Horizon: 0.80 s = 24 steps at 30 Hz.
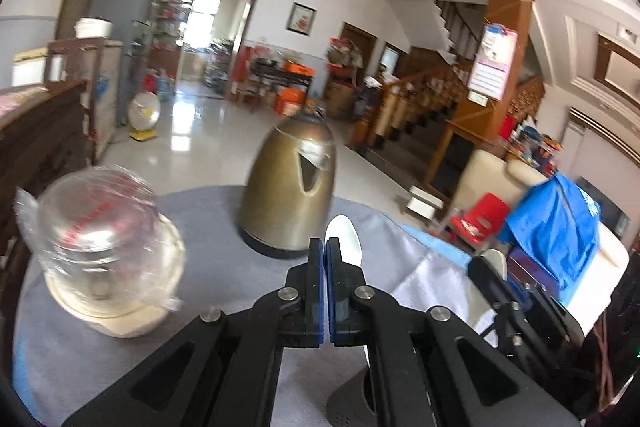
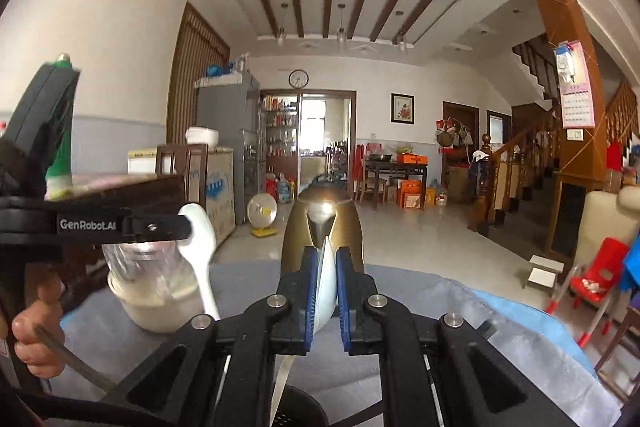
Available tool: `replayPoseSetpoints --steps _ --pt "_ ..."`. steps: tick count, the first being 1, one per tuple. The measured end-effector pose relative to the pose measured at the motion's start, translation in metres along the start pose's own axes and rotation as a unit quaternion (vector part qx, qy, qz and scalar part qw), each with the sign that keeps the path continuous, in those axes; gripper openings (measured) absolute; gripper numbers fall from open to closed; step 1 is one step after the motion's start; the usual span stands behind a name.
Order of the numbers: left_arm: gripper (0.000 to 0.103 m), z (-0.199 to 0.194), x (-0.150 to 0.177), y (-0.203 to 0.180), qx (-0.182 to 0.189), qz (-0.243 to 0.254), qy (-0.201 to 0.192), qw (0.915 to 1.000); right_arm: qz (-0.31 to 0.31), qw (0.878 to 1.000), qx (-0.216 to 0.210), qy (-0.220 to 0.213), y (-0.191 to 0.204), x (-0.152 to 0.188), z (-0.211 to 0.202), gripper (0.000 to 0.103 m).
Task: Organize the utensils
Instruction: 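Carry both spoons to the grey holder and release them inside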
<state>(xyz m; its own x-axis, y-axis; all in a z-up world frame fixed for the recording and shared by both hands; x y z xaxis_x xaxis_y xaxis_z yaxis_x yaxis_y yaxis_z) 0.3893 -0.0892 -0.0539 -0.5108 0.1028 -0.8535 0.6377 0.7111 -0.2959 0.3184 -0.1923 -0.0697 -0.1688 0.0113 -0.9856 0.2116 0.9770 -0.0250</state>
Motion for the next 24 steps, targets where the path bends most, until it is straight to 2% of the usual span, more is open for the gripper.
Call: replayPoseSetpoints --steps 7,12,14,15,17,18,21,24 --pt "0.001 0.016 0.025 -0.014 0.026 0.025 0.039 0.9986 -0.03 0.999 -0.008 0.017 0.002 0.022 0.004 0.01" --pt "0.002 0.01 0.035 -0.022 0.033 0.039 0.073 0.996 0.0 0.998 -0.04 0.057 -0.012 0.029 -0.006 0.013" --pt "0.003 0.003 0.036 -0.018 0.034 0.029 0.084 0.9954 0.011 0.996 -0.048 0.072 -0.019 0.03 -0.011 0.018" --pt "0.004 -0.003 0.036 -0.017 0.035 0.023 0.084 0.9956 0.02 0.995 -0.055 0.08 -0.023 0.03 -0.015 0.026" --pt "0.005 -0.016 0.033 -0.013 0.03 0.014 0.078 0.9964 0.037 0.994 -0.068 0.083 -0.028 0.029 -0.029 0.046" --pt "0.009 -0.027 0.032 -0.011 0.029 0.008 0.071 0.997 0.047 0.993 -0.07 0.083 -0.033 0.027 -0.036 0.062" --pt "0.019 -0.052 0.026 -0.005 0.014 -0.005 0.052 0.9986 0.068 0.994 -0.064 0.056 -0.043 0.019 -0.069 0.062" --pt "0.022 -0.088 0.024 0.002 -0.003 -0.027 0.027 0.9993 0.077 0.994 -0.058 0.05 -0.057 0.015 -0.095 0.061"
Point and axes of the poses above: each gripper's, at about its wrist camera, not at the fingertips, and z roughly the way its jaws point, y to its left, x to its underside, the point moved 5 cm from there along z, roughly the way its jaws point, and after that the axes turned 1 degree about x, right-handed, at the moved point
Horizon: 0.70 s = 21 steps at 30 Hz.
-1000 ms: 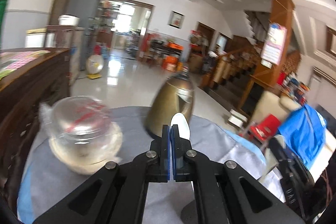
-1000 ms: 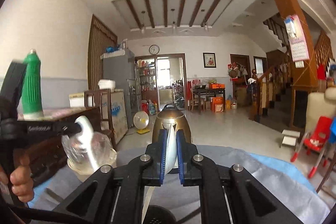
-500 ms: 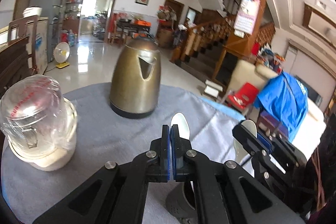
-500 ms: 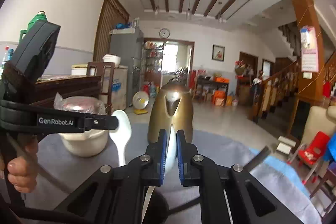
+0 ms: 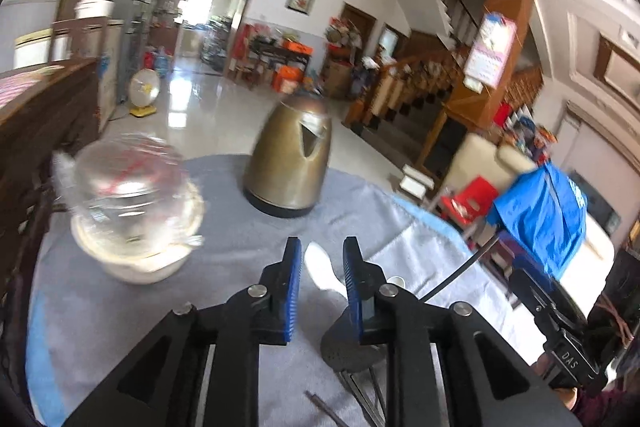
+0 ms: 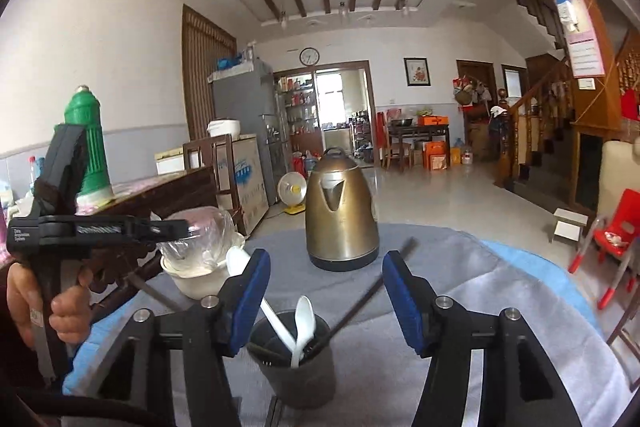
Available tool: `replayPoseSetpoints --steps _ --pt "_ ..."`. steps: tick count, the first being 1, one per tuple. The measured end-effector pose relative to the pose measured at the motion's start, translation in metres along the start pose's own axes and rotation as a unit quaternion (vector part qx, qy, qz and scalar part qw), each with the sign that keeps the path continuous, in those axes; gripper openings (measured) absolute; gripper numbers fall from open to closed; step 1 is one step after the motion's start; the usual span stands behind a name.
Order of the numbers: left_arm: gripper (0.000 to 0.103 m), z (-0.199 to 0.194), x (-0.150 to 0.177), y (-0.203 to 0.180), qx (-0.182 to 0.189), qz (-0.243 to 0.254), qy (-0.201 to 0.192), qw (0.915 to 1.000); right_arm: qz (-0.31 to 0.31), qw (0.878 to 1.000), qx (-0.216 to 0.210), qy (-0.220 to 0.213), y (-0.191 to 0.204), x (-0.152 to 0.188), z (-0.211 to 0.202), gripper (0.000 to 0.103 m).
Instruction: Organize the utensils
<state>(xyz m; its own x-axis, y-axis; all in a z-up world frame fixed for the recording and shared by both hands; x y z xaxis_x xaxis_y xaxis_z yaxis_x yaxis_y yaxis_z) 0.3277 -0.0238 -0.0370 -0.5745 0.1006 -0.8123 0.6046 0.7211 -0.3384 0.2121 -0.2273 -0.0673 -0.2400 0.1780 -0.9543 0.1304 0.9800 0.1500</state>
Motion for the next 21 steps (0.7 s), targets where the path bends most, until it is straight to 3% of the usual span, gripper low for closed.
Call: replayPoseSetpoints --steps 1,6,9,13,17,19,21 --pt "0.023 -0.014 0.002 0.002 -0.006 -0.007 -0.01 0.9999 0.004 1.0 0.001 0.001 -0.004 0.0 -0.008 0.061" --pt "0.052 -0.075 0.041 -0.003 -0.081 -0.02 -0.033 0.996 0.023 0.999 -0.007 0.038 -0.026 0.012 -0.04 0.053" --pt "0.054 -0.098 0.081 -0.023 -0.107 -0.004 -0.015 0.9941 0.032 0.997 -0.017 0.072 -0.035 0.023 -0.052 0.041" --pt "0.055 -0.108 0.119 -0.041 -0.108 -0.003 0.004 0.9941 0.049 0.993 -0.016 0.103 -0.047 0.038 -0.063 0.04" --pt "0.055 -0.095 0.127 -0.024 -0.105 -0.062 0.027 0.9922 0.065 0.991 -0.023 0.119 -0.051 0.043 -0.074 0.04" --pt "0.055 -0.077 0.135 -0.012 -0.088 -0.089 0.062 0.9902 0.069 0.989 -0.026 0.127 -0.055 0.047 -0.078 0.04" --pt "0.055 -0.059 0.143 0.002 -0.097 -0.119 0.086 0.9844 0.07 0.988 -0.024 0.137 -0.059 0.052 -0.078 0.04"
Point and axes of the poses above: each gripper's, at about its wrist camera, not at the fingertips, and z roughly the way its jaws point, y to its left, x to its underside, the point moved 5 cm from there along z, roughly the way its jaws point, and after that the axes turned 1 degree about x, right-handed, at the moved point
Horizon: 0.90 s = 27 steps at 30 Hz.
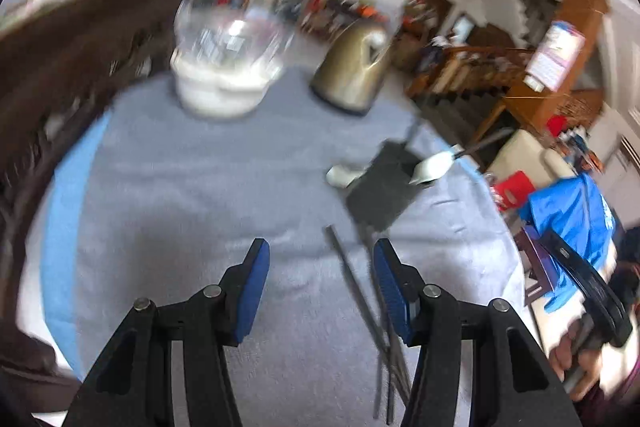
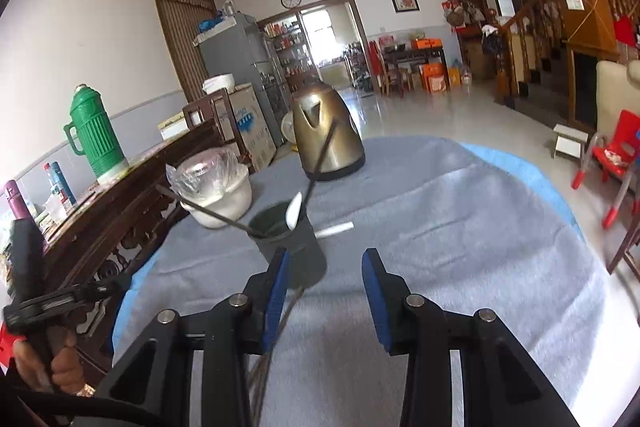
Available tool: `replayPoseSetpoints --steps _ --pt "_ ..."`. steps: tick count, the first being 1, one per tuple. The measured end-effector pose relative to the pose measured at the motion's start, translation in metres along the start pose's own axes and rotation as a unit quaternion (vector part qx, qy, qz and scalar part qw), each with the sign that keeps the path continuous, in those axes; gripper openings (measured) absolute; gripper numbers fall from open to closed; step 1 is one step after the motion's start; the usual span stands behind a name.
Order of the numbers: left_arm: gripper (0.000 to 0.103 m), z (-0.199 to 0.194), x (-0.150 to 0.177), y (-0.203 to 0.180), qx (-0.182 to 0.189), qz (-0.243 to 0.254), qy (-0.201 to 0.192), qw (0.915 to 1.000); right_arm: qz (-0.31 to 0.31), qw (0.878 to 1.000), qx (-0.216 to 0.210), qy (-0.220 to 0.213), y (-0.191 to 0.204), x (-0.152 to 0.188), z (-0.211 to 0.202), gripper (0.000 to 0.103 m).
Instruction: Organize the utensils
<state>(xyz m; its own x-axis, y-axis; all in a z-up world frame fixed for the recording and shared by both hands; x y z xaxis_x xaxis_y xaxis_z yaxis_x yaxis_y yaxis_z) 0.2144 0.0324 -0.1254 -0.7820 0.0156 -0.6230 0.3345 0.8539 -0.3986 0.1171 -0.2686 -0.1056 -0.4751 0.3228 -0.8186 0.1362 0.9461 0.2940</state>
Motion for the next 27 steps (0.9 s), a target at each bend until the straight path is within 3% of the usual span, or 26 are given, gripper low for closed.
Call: replayPoseSetpoints --steps 4,7,9,12,14,22,27 --pt "0.054 0.036 -0.003 0.01 -0.037 -0.006 0.027 0.999 0.021 0.999 -0.003 0.042 -0.017 0.014 0.015 0.04" --pt "0.053 0.044 -0.002 0.002 -0.017 -0.003 0.029 0.9994 0.048 0.996 -0.014 0.071 -0.034 0.022 0.032 0.04" --pt "0.052 0.054 0.003 -0.007 -0.026 0.013 0.038 0.9989 0.084 0.993 -0.015 0.086 -0.051 0.026 0.045 0.04" --pt "0.041 0.079 0.016 -0.011 -0.019 0.008 0.074 0.9971 0.124 0.986 -0.024 0.105 -0.066 0.034 0.059 0.04" --pt "0.041 0.09 0.017 -0.014 -0.031 0.014 0.083 0.996 0.122 0.986 -0.024 0.115 -0.068 0.039 0.066 0.04" --pt "0.04 0.116 -0.036 0.011 -0.061 0.015 0.072 0.9954 0.113 0.984 -0.034 0.131 -0.074 0.056 0.077 0.04" --pt "0.018 0.156 -0.047 0.009 -0.005 -0.005 0.111 0.9938 0.128 0.98 -0.033 0.149 -0.083 0.065 0.091 0.04"
Point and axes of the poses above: each gripper's, at about its wrist camera, not at the fingertips, and z roughly the way its jaws point, y to its left, x to its underside, the point moved 5 cm from there along z, roughly the way its jaws point, and after that the axes turned 1 degree about x, right-handed, at the moved point
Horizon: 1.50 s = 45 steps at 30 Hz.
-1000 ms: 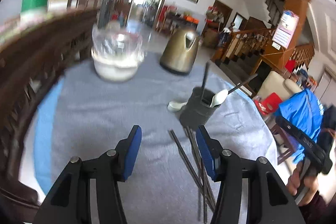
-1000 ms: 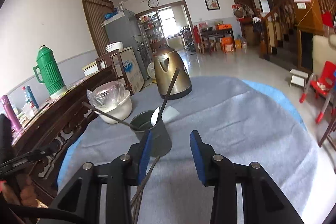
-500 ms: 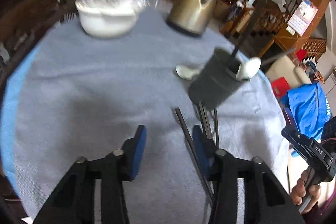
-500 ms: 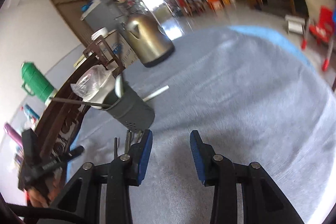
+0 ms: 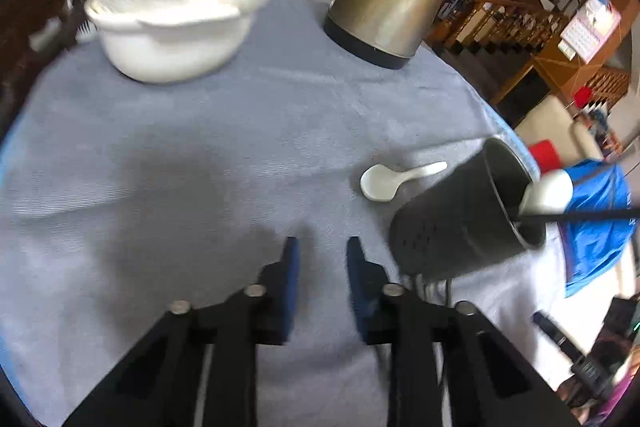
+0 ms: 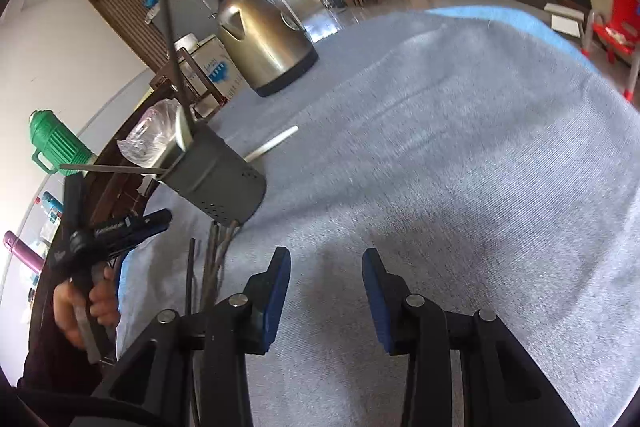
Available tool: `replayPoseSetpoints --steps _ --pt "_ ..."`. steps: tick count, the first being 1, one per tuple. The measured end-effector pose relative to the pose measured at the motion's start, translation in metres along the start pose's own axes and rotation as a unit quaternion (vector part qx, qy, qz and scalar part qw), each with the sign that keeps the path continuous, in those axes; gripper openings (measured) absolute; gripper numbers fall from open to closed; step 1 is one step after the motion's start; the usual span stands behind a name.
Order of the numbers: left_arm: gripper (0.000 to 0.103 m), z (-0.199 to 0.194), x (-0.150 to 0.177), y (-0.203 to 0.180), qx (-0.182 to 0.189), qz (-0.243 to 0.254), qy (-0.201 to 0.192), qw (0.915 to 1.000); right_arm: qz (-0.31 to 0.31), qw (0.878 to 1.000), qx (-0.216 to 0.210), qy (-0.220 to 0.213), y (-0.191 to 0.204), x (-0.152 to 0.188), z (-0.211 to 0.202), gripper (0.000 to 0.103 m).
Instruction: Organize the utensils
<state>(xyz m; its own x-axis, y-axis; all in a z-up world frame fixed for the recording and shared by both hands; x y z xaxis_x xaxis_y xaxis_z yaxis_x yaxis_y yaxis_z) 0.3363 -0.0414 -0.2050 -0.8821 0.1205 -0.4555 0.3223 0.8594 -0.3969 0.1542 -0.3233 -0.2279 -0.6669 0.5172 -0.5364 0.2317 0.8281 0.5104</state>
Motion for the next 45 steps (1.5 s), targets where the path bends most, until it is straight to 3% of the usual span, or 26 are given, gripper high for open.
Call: replayPoseSetpoints --steps 3,5,13,19,23,25,27,29,32,35,38,45 --pt "0.017 0.014 -0.014 0.003 0.06 -0.049 0.001 0.997 -0.003 1.0 0.0 0.004 -0.001 -0.001 0.007 0.04" --pt "0.017 0.017 -0.019 -0.002 0.084 -0.052 -0.004 0.995 -0.009 1.0 0.0 0.003 0.0 -0.002 0.009 0.04" --pt "0.017 0.046 -0.027 -0.01 0.118 -0.084 0.013 0.9894 -0.013 1.0 0.0 0.008 0.002 -0.003 0.019 0.04" --pt "0.008 0.063 -0.032 -0.011 0.115 -0.104 0.024 0.9877 -0.014 1.0 0.003 0.017 0.001 0.0 0.025 0.04" --pt "0.008 0.058 -0.032 -0.005 0.133 -0.129 0.027 0.9824 -0.017 1.0 0.001 0.015 0.002 0.0 0.023 0.04" --pt "0.012 0.056 -0.035 -0.002 0.125 -0.131 0.026 0.9831 -0.015 1.0 -0.001 0.015 0.001 0.0 0.022 0.04" --pt "0.03 0.054 -0.039 0.0 0.124 -0.138 0.026 0.9823 -0.012 1.0 -0.003 0.021 0.0 0.001 0.025 0.04" --pt "0.039 0.056 -0.043 0.0 0.124 -0.143 0.023 0.9817 -0.013 1.0 -0.002 0.026 0.0 0.003 0.028 0.04" --pt "0.039 0.06 -0.047 -0.003 0.12 -0.139 0.023 0.9827 -0.019 0.999 -0.001 0.026 0.002 0.002 0.029 0.04" --pt "0.035 0.068 -0.046 -0.009 0.123 -0.137 0.025 0.9826 -0.019 0.999 0.002 0.026 0.003 0.001 0.031 0.04" --pt "0.005 0.077 -0.045 -0.012 0.125 -0.134 0.038 0.9823 -0.023 0.999 0.007 0.027 0.005 -0.001 0.033 0.04" --pt "0.004 0.076 -0.047 -0.012 0.102 -0.121 0.023 0.9872 -0.027 0.999 0.014 0.023 0.006 -0.001 0.035 0.04"
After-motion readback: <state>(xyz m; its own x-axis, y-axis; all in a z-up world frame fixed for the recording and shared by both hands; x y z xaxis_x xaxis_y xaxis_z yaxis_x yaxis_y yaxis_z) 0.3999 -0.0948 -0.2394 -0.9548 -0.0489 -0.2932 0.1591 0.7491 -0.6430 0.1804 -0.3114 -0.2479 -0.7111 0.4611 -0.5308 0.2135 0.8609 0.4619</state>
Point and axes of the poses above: each gripper's, at about its wrist camera, not at the fingertips, and z roughly the way its jaws point, y to its left, x to its underside, the point moved 5 cm from there along z, roughly the way its jaws point, and after that the axes turned 1 degree about x, right-handed, at the moved point
